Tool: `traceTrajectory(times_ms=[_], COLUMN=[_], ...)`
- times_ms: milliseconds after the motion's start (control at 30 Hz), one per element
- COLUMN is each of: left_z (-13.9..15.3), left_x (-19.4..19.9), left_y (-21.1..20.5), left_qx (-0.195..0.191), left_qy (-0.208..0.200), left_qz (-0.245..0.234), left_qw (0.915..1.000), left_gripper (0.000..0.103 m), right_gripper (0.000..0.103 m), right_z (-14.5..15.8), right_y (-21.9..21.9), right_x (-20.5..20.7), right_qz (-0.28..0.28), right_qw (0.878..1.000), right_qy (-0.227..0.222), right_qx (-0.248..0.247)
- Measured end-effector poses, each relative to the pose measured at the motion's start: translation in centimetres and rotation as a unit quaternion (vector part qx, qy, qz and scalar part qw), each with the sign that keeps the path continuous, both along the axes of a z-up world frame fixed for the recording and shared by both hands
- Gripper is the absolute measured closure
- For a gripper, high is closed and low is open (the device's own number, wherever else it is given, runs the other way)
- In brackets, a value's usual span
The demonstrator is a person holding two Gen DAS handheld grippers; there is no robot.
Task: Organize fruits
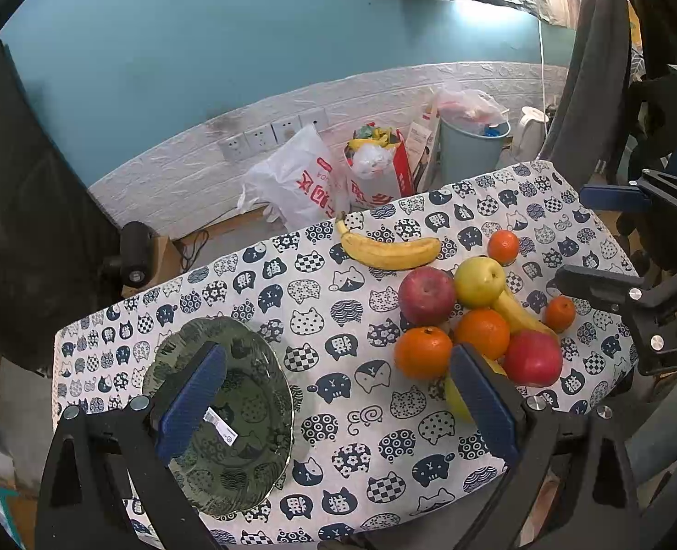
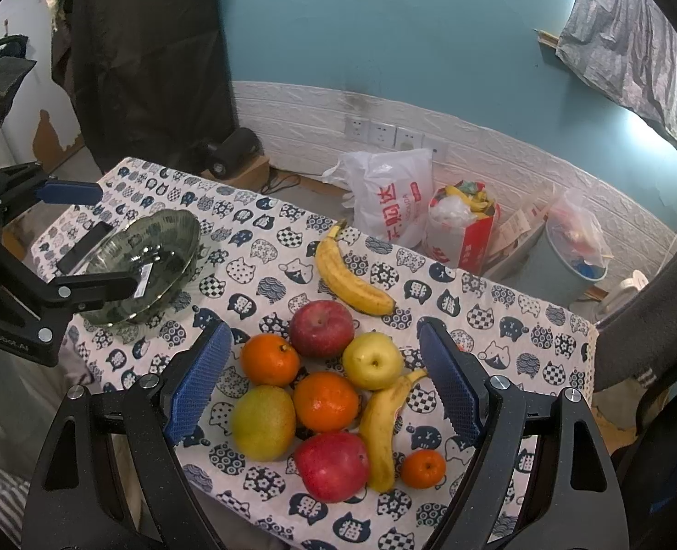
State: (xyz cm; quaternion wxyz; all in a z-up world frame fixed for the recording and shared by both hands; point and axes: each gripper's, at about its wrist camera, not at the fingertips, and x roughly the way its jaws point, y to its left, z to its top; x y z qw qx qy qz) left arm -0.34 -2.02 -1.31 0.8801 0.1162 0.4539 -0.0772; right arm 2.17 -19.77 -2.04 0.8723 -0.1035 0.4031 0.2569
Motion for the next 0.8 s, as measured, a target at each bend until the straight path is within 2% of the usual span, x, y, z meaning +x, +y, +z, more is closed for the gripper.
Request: traceTrajectory(times_ms=[800], left_z=[-0.07], left_x=[0.10], left_y=[-0.32], left_qx=[0.000], left_qy=[0.006], left_qz=[-0.005], left_qw=[1.0000], left_gripper=[0.004], right_gripper=[0.020], right_z=[-0.29], right_y=[-0.27], right_x=[0.11], right_qz=[0.005], right_qw=[1.000], right_qy=[0.007], right_qx=[-0.011])
